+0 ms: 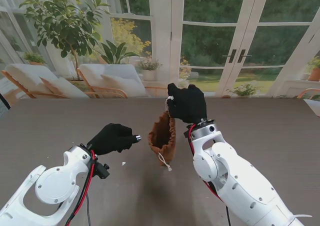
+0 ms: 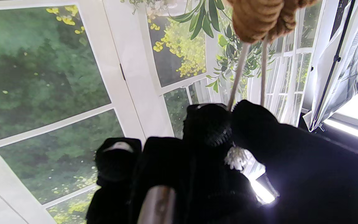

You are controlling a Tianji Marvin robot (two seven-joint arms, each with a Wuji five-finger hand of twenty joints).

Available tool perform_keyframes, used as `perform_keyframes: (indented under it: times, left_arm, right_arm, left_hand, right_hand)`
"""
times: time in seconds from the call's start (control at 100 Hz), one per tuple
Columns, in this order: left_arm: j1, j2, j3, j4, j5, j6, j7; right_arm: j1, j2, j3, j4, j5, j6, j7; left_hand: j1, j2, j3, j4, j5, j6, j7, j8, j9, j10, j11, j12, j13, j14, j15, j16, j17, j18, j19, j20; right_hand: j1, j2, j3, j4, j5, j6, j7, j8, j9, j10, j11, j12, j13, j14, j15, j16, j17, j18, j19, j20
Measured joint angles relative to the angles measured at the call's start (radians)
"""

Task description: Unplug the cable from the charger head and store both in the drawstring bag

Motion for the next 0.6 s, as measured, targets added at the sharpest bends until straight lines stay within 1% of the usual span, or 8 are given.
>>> perform_keyframes:
  times: [0.07, 0.19, 0.3, 0.37, 0.45, 0.49, 0.6]
  left_arm:
    - [0.001, 0.002, 0.011, 0.000, -0.008, 0.000, -0.010]
    - [-0.002, 0.007, 0.029, 0.000, -0.012, 0.004, -0.040]
    - [-0.003, 0.009, 0.037, 0.000, 0.000, 0.017, -0.055]
    - [-0.002, 0.010, 0.039, 0.000, 0.007, 0.022, -0.057]
    - [0.001, 0.010, 0.041, 0.005, 0.009, 0.023, -0.053]
    - [0.002, 0.010, 0.043, 0.008, 0.011, 0.023, -0.047]
    - [0.003, 0.010, 0.049, 0.018, 0.011, 0.024, -0.040]
  right_arm:
    - [0.000, 0.000, 0.000, -0.008, 0.000, 0.010, 0.011]
    - [-0.001, 0.002, 0.000, -0.028, -0.002, 0.025, 0.032]
    - [0.000, 0.002, 0.000, -0.044, -0.002, 0.043, 0.049]
    - [0.001, 0.002, 0.000, -0.054, -0.002, 0.056, 0.060]
    - [0.002, 0.002, 0.001, -0.064, -0.001, 0.069, 0.073]
    - [0.002, 0.002, 0.002, -0.069, 0.001, 0.073, 0.082]
    - [-0.002, 0.003, 0.009, -0.084, 0.009, 0.072, 0.116]
  left_hand:
    - [0.000, 0.000, 0.000, 0.000, 0.039, -0.007, -0.066, -0.035, 0.026, -0.001, -0.037, -0.022, 0.021, 0.002, -0.001, -0.014, 0.015, 0.011, 0.003, -0.005]
    - [0.000, 0.000, -0.025, 0.000, 0.075, -0.009, -0.182, -0.082, 0.048, -0.001, -0.106, -0.064, 0.024, 0.004, -0.027, -0.029, 0.018, 0.013, 0.003, -0.017]
    - [0.000, 0.000, -0.050, 0.000, 0.087, -0.009, -0.287, -0.119, 0.049, 0.000, -0.157, -0.101, 0.023, 0.011, -0.065, -0.040, 0.016, 0.013, 0.003, -0.018]
    - [0.000, 0.000, -0.053, 0.000, 0.088, -0.009, -0.355, -0.151, 0.046, 0.001, -0.199, -0.132, 0.021, 0.016, -0.103, -0.040, -0.003, 0.013, 0.000, -0.019]
    - [0.000, 0.000, -0.062, 0.000, 0.088, -0.010, -0.424, -0.181, 0.031, 0.008, -0.234, -0.156, -0.012, 0.024, -0.134, -0.041, -0.041, 0.013, -0.003, -0.019]
    - [0.000, 0.000, -0.063, 0.000, 0.088, -0.010, -0.444, -0.192, 0.020, 0.011, -0.246, -0.165, -0.033, 0.027, -0.142, -0.042, -0.045, 0.013, -0.013, -0.019]
    - [0.000, 0.000, -0.063, 0.000, 0.088, -0.010, -0.466, -0.203, 0.020, 0.012, -0.255, -0.181, -0.039, 0.028, -0.162, -0.047, -0.061, 0.013, -0.025, -0.019]
  right_hand:
    - [0.000, 0.000, 0.000, 0.000, 0.000, 0.000, 0.000, 0.000, 0.000, 0.000, 0.000, 0.000, 0.000, 0.000, 0.000, 0.000, 0.000, 0.000, 0.000, 0.000]
    - [0.000, 0.000, 0.000, 0.000, 0.000, 0.000, 0.000, 0.000, 0.000, 0.000, 0.000, 0.000, 0.000, 0.000, 0.000, 0.000, 0.000, 0.000, 0.000, 0.000]
    - [0.000, 0.000, -0.001, 0.000, 0.000, 0.000, 0.000, 0.000, 0.000, 0.000, 0.000, 0.000, 0.000, 0.000, 0.000, 0.000, 0.000, 0.000, 0.000, 0.000]
    - [0.000, 0.000, -0.001, 0.000, 0.000, 0.000, 0.000, 0.000, 0.000, 0.000, 0.000, 0.000, 0.000, 0.000, 0.000, 0.000, 0.000, 0.000, 0.000, 0.000]
    - [0.000, 0.000, -0.001, 0.000, 0.000, 0.000, 0.000, 0.000, 0.000, 0.000, 0.000, 0.000, 0.000, 0.000, 0.000, 0.000, 0.000, 0.000, 0.000, 0.000]
    - [0.000, 0.000, -0.001, 0.000, 0.000, 0.000, 0.000, 0.000, 0.000, 0.000, 0.000, 0.000, 0.000, 0.000, 0.000, 0.000, 0.000, 0.000, 0.000, 0.000]
    - [0.000, 0.000, -0.001, 0.000, 0.000, 0.001, 0.000, 0.004, 0.000, 0.000, 0.000, 0.000, 0.000, 0.000, 0.000, 0.000, 0.000, 0.000, 0.004, 0.000]
